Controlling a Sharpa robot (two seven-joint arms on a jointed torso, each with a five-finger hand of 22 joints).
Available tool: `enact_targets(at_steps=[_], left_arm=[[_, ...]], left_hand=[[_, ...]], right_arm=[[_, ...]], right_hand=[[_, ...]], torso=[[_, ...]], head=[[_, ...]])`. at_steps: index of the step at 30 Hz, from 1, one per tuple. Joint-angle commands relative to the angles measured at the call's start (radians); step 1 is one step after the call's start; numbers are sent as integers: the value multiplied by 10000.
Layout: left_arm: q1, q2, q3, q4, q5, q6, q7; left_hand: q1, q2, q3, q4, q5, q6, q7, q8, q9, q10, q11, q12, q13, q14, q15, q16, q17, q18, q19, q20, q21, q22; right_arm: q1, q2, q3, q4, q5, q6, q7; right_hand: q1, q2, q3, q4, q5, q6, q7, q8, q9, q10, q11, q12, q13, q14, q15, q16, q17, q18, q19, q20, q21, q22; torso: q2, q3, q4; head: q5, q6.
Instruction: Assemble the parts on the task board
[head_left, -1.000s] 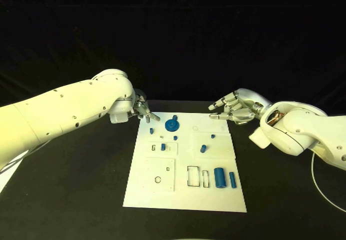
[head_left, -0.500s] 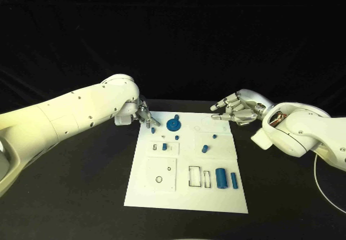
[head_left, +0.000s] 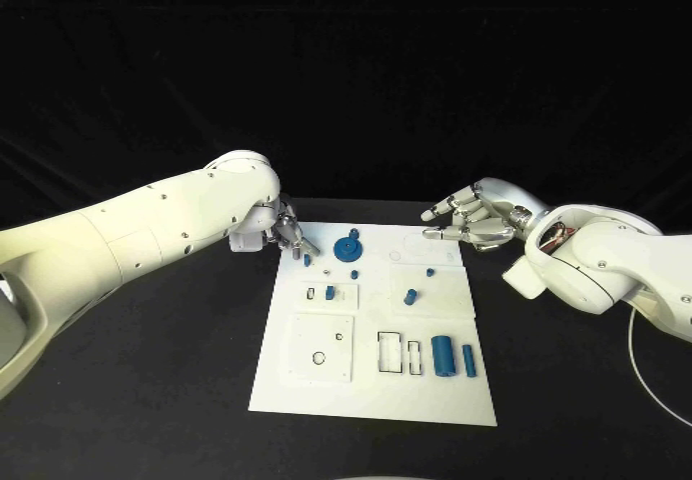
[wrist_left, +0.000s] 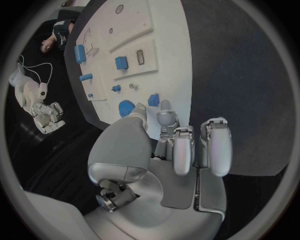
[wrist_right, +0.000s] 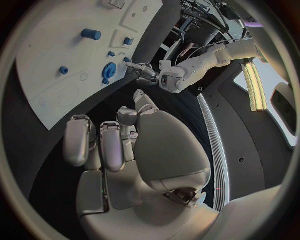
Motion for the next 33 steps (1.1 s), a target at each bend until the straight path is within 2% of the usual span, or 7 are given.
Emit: enact_targets(at_steps=[1,11,30,33], left_arm=[[-6,25,2,-7,79,246,79],[-16,63,1,18,285,189,83],[-18,88,-2,-9,337,263,85],[-18,93,-3,-29,338,258,81]], left_hand=[[97,66,-17,-42,32,67,-25,37,-29,78,6,16,-2,1036,34,30,2635,-73,680,54,53,1689],[395,228,41,-136,37,119,-43,47,-107,95,-12,42,-5,1036,16,30,2635,-75,684,35,59,1704],[498,229,43,-187,30,147,-51,62,-127,106,-20,58,2,1036,10,30,2635,-78,688,29,68,1717],[875,363,197,-401,47,168,-74,73,-174,108,-42,60,-16,1036,-8,30,2635,-78,688,13,67,1722]], right_arm=[[-8,12,0,-1,-22,141,42],[-9,47,0,-22,-19,166,39],[-9,71,0,-29,-18,193,38],[-9,73,0,-28,-17,194,42]], right_hand=[[-94,25,20,46,26,43,0,-34,-1,-77,-12,-29,-11,395,-54,-61,-15,142,-47,-16,-57,-11],[-94,25,20,46,26,43,0,-34,-1,-77,-12,-29,-11,395,-54,-61,-15,142,-47,-16,-57,-11],[-94,25,20,46,26,43,0,-34,-1,-77,-12,-29,-11,395,-54,-61,-15,142,-47,-16,-57,-11],[-94,25,20,46,26,43,0,-34,-1,-77,-12,-29,-11,395,-54,-61,-15,142,-47,-16,-57,-11]], torso=[[1,10,0],[3,6,-6],[5,-2,-4],[5,-1,-4]], head=[[5,7],[-11,-3],[-4,-20],[-14,-35]])
